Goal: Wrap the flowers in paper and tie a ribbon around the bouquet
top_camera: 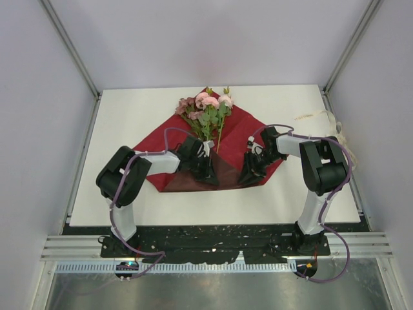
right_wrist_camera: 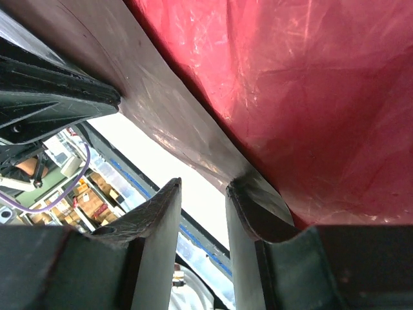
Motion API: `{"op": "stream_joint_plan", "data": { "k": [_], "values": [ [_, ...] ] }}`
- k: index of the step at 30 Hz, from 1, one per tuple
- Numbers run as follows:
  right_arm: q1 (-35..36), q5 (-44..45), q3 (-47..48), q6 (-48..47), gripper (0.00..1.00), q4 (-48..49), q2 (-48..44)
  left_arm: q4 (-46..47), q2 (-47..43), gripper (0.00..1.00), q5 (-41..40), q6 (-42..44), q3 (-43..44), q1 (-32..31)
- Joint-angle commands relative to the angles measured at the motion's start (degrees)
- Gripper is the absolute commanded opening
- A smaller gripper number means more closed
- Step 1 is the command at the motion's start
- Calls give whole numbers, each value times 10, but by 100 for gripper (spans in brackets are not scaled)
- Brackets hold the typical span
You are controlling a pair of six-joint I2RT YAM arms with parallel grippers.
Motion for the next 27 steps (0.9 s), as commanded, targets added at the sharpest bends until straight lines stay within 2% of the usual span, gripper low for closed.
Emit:
{"op": "stream_joint_plan", "data": {
  "k": [1, 7, 12, 19, 23, 27],
  "values": [
    [3, 95, -18, -32, 40, -14, 19, 44, -34, 0, 9, 9, -19, -11],
    [2, 94, -10, -34, 40, -20, 27, 55, -21, 0, 6, -23, -20, -35],
    [-3, 97, -11, -41, 40, -29, 14, 2, 27, 0, -17, -22, -19, -16],
    [-18, 90, -5, -56, 41, -45, -3, -26, 41, 0, -20, -12, -22, -4],
    [-66, 59, 19, -63, 48, -66, -58, -24, 43, 0, -22, -12, -25, -4],
    [-126, 71, 57, -92, 59, -114, -99, -23, 48, 0, -23, -11, -20, -4]
  ]
}}
